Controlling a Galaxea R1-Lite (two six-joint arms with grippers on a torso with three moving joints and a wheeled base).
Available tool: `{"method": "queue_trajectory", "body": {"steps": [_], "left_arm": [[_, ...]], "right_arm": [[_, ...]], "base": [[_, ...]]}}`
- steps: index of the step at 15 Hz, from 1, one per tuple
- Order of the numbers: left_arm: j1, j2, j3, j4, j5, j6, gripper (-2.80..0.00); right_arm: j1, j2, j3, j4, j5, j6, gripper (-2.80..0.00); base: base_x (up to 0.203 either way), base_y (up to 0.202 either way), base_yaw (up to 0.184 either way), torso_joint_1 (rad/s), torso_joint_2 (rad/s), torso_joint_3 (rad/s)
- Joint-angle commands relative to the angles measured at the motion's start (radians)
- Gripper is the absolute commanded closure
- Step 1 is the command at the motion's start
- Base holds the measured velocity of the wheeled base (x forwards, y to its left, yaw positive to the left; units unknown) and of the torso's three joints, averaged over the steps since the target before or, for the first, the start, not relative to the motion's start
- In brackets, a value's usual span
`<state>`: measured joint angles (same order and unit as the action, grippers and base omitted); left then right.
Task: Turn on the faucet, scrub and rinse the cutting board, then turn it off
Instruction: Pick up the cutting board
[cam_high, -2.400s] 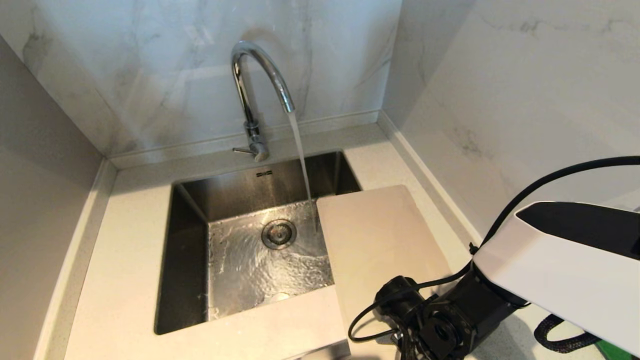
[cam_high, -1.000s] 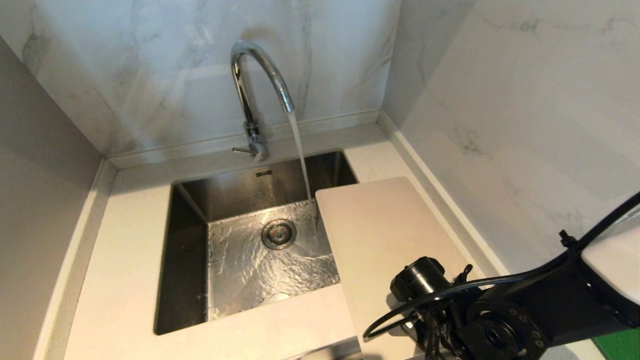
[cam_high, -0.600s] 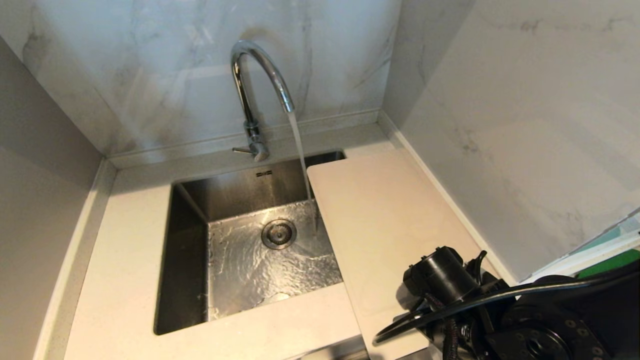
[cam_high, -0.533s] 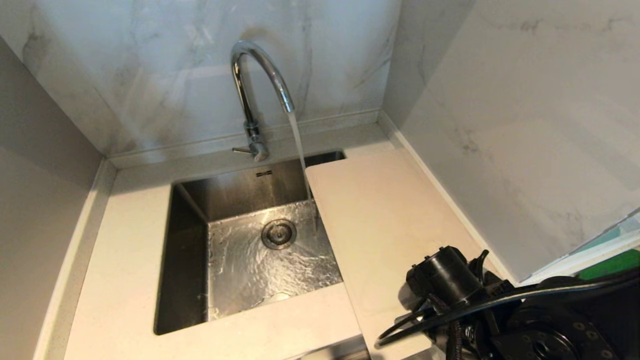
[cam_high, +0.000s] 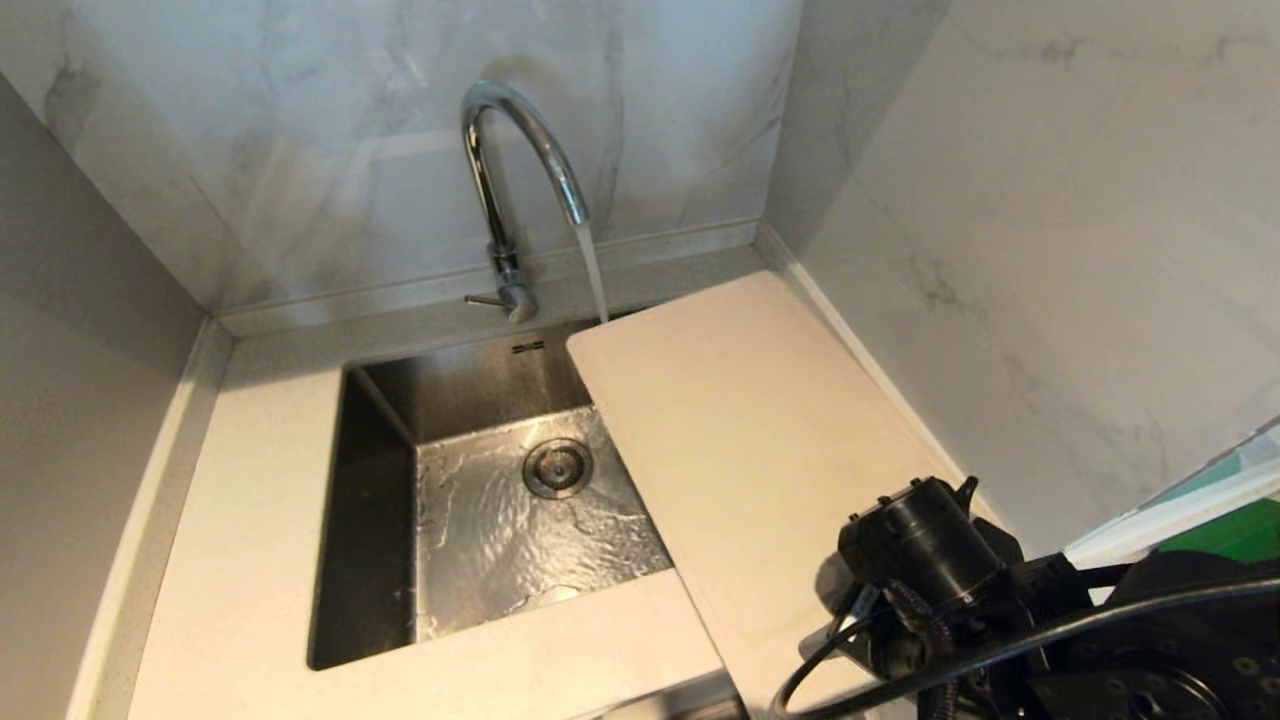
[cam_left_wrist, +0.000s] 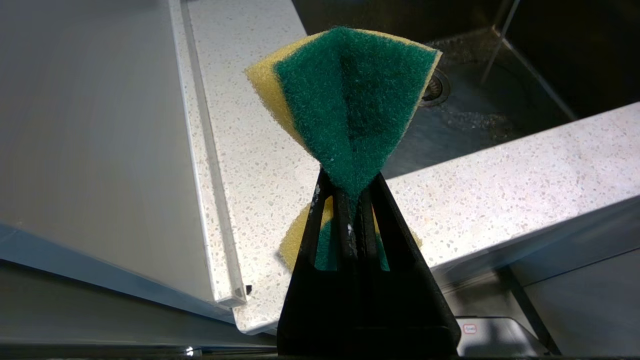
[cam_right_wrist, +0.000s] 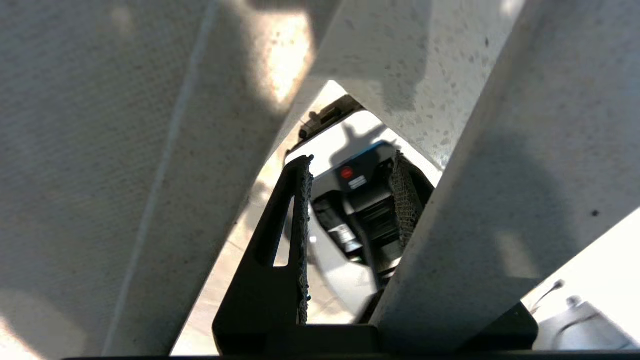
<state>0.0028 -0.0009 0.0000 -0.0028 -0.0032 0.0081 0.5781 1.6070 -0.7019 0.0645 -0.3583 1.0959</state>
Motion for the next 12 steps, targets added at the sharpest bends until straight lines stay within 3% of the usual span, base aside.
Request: {"method": "queue_trajectory", "body": {"steps": [1,5,8,12], "left_arm": [[0.000,-0.001,0.003,0.000,0.000,0.001,0.00],[0.000,-0.001,0.003,0.000,0.000,0.000,0.00],[0.000,-0.001,0.003,0.000,0.000,0.000,0.00],[0.000,-0.001,0.003,0.000,0.000,0.000,0.00]], "right_arm": [[-0.001,-0.048,0.001,0.003,0.006,-0.088,0.00],[-0.007,-0.058,-0.002,0.073,0.073,-0.260,0.00],[-0.019,-0.042,-0.024,0.193,0.080,-0.357,0.00],[-0.097,-0.026,-0.073,0.290,0.084,-0.494,0.00]], "base": [[0.000,0.000,0.000,0.000,0.00,0.000],[0.000,0.000,0.000,0.000,0.00,0.000],[0.000,0.000,0.000,0.000,0.00,0.000],[0.000,0.000,0.000,0.000,0.00,0.000]]}}
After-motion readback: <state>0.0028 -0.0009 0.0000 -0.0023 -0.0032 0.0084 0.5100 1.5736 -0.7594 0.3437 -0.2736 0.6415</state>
